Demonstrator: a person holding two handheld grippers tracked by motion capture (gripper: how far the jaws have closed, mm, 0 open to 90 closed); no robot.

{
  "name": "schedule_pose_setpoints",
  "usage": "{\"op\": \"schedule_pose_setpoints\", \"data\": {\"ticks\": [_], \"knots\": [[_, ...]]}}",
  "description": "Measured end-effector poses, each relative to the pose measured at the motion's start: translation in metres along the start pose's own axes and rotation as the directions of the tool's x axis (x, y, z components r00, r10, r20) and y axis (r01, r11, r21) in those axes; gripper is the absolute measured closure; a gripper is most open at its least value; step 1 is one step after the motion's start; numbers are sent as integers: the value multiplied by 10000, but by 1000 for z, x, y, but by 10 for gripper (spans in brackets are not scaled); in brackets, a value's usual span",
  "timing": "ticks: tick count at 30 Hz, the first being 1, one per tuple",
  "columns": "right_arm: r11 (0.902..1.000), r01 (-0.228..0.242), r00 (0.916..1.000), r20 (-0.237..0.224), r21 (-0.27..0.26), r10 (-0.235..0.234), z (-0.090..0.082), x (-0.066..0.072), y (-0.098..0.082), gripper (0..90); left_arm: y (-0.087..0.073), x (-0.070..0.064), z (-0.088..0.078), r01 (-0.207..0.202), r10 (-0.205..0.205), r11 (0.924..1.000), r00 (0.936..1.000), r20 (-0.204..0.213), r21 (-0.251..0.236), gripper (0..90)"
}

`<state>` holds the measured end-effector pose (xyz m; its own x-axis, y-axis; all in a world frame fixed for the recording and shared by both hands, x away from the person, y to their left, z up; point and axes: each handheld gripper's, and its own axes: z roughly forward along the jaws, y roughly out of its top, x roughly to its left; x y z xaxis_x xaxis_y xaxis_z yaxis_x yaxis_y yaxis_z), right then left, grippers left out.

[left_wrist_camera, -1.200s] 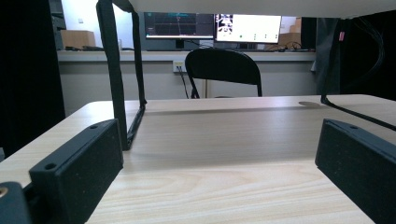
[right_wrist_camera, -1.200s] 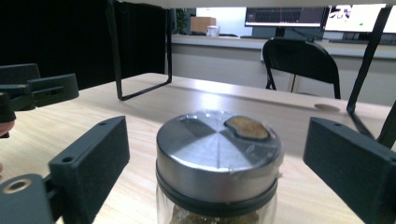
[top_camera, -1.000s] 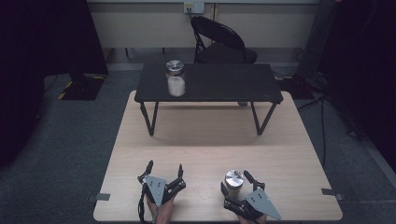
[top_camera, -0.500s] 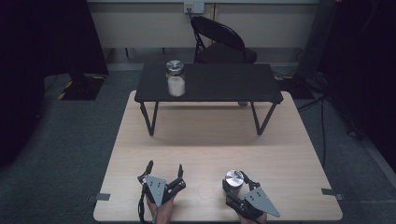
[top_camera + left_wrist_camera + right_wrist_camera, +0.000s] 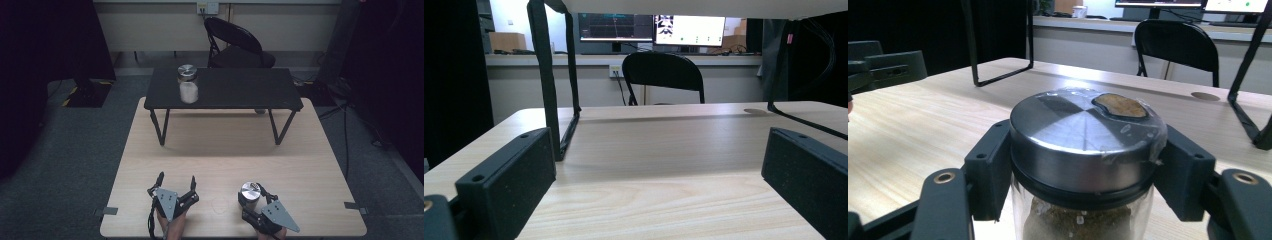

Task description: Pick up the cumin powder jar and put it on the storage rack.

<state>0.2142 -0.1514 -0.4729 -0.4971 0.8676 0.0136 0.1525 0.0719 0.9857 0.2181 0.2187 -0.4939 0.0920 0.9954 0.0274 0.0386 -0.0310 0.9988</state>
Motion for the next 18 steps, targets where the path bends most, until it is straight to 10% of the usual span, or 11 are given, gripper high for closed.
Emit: {"op": "schedule_pose_setpoints", "data": {"ticks": [18], "knots": [[9998,210,9997,-92,74,-210,1,-1,11,326,0,0,0,1,-1,10000,10000,1,1,2]]}}
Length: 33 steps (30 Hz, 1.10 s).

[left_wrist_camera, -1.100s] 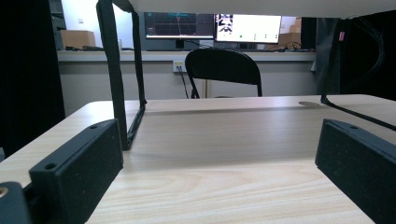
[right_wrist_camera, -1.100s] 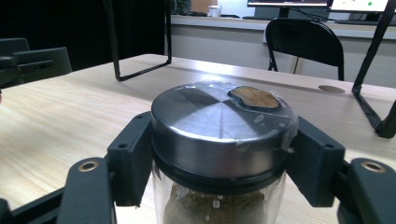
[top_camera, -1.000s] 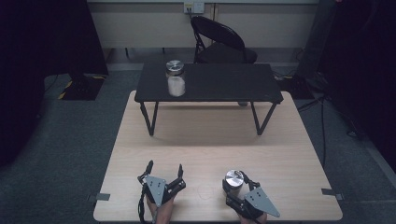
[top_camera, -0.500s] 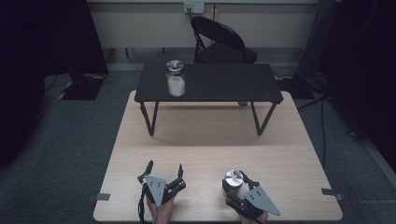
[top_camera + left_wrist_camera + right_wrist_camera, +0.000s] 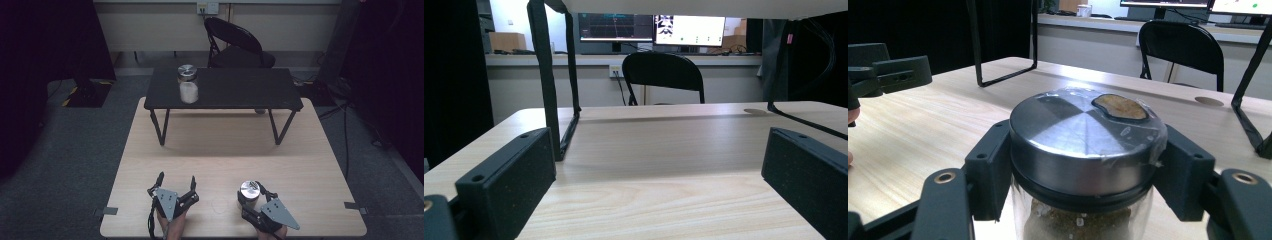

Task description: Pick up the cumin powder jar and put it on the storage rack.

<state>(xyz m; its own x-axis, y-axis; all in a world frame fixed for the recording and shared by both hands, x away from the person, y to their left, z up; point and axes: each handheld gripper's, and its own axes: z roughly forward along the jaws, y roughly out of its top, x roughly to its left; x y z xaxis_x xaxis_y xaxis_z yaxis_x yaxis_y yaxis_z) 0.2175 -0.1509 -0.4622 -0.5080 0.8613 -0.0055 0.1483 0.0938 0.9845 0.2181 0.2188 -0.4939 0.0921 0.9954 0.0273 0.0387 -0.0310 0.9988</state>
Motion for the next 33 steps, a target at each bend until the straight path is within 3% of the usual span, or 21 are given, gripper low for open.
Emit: {"op": "schedule_pose_setpoints", "data": {"ticks": [6,20,33], "knots": [[9995,-310,9991,-286,43,311,1,-7,6,326,0,0,0,-1,1,10000,10000,-9,1,2],[9997,-116,9993,-359,-211,108,2,-16,26,327,0,0,0,-2,2,10000,10000,-12,2,2],[9972,-41,10000,43,-752,44,1,-30,52,327,0,0,0,-6,6,10000,10000,-10,2,2]]}}
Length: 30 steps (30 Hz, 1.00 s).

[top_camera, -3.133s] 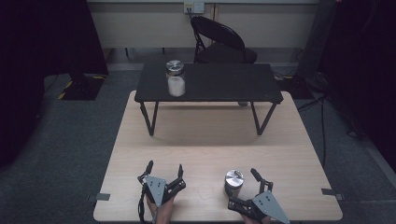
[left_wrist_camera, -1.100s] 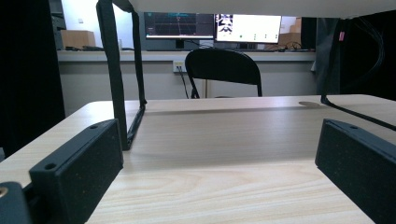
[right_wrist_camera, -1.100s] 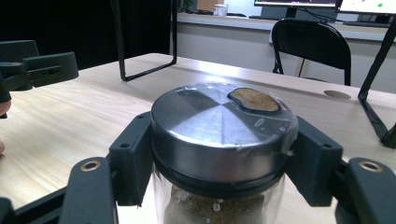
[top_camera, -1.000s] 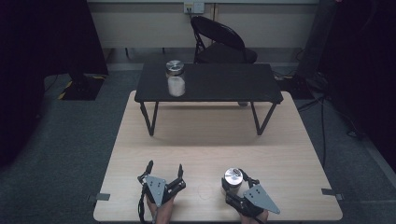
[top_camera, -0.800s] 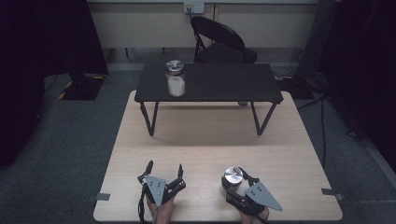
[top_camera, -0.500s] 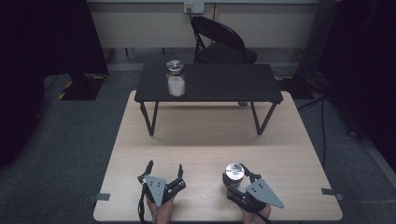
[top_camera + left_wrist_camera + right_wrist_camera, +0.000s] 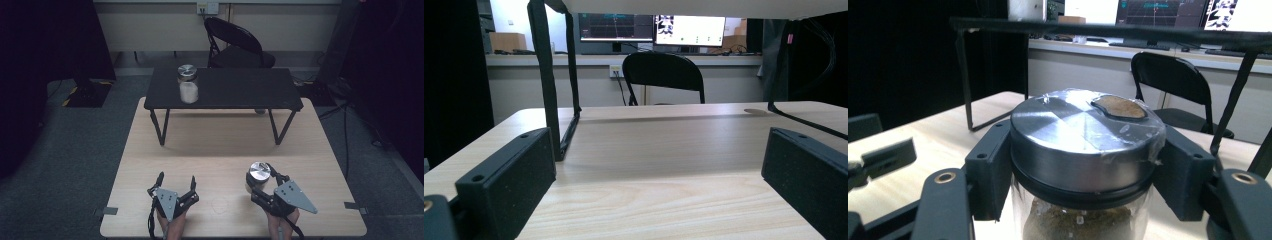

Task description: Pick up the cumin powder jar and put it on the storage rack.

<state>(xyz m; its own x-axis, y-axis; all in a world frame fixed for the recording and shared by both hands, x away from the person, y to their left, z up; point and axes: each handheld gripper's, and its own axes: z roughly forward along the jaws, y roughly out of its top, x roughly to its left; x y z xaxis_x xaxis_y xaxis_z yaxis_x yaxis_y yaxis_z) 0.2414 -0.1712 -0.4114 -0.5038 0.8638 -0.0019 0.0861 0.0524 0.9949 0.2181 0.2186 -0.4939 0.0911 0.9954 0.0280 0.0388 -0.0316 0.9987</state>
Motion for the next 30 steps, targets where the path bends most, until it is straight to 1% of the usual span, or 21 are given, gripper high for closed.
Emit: {"op": "schedule_pose_setpoints", "data": {"ticks": [2,4,9,14,16,20,23,26,30], "knots": [[10000,52,10000,-3,-72,-52,1,-3,6,327,0,0,0,1,-1,10000,10000,1,1,2],[9998,56,9999,-111,-201,-58,2,-6,11,327,0,0,0,-1,1,10000,10000,-5,2,3],[9990,242,9996,-136,-381,-247,6,-9,25,327,0,0,0,2,-2,10000,10000,1,1,2],[9977,500,9987,-104,-462,-506,11,-12,42,327,0,0,0,3,-3,10000,10000,7,-1,3],[9974,486,9987,-123,-530,-493,13,-15,49,327,0,0,0,7,-7,10000,10000,-21,4,3],[9956,627,9980,-9,-697,-629,19,-17,64,327,0,-1,0,6,-6,10000,10000,-40,6,4],[9933,817,9967,63,-818,-814,25,-17,75,327,0,-1,0,6,-6,10000,10000,-38,5,5],[9894,1183,9930,91,-841,-1179,31,-16,86,328,0,-1,0,7,-7,10000,10000,-38,5,5],[9868,1366,9905,-8,-871,-1372,40,-15,100,328,0,-1,0,6,-6,10000,10000,-37,7,6]]}}
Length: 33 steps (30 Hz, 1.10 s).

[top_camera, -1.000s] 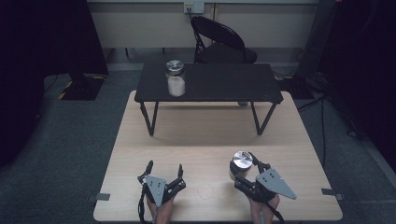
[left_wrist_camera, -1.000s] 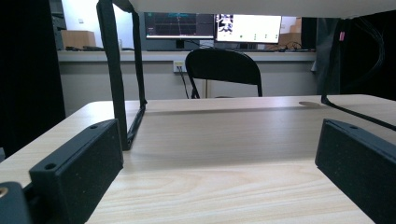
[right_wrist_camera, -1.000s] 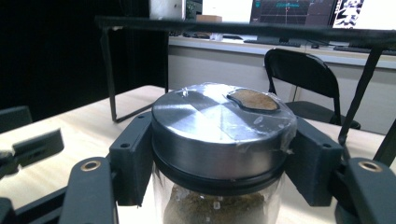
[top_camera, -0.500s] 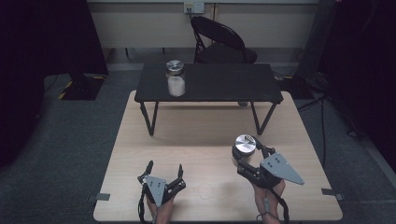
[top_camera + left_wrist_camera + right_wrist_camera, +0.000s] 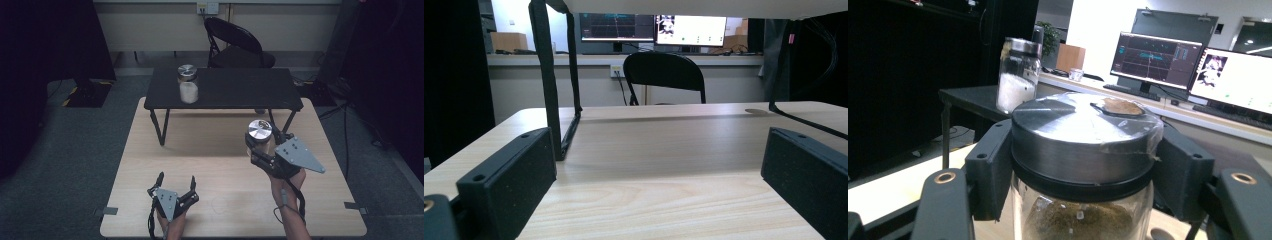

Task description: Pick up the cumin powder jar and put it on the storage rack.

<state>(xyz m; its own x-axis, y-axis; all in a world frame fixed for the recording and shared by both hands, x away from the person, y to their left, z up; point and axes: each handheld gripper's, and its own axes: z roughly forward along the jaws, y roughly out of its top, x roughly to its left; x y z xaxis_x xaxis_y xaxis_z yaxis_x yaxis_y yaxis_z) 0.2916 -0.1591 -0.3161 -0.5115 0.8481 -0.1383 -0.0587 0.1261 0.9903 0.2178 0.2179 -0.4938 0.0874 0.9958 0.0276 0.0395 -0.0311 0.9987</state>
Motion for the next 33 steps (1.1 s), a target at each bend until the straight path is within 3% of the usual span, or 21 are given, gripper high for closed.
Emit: {"op": "schedule_pose_setpoints", "data": {"ticks": [14,18,27,33], "knots": [[9993,-297,9994,-197,-206,293,46,-15,39,328,0,0,0,1,-1,10000,10000,-1,-3,6],[9975,-697,9973,-256,-122,694,65,-21,45,328,0,0,0,2,-2,10000,10000,-1,-5,6],[9969,-788,9969,-74,-8,788,108,-25,50,328,0,1,0,0,0,10000,10000,41,-6,6],[9926,-1178,9929,167,286,1174,136,-33,51,328,0,0,0,5,-5,10000,10000,16,-7,2]]}}
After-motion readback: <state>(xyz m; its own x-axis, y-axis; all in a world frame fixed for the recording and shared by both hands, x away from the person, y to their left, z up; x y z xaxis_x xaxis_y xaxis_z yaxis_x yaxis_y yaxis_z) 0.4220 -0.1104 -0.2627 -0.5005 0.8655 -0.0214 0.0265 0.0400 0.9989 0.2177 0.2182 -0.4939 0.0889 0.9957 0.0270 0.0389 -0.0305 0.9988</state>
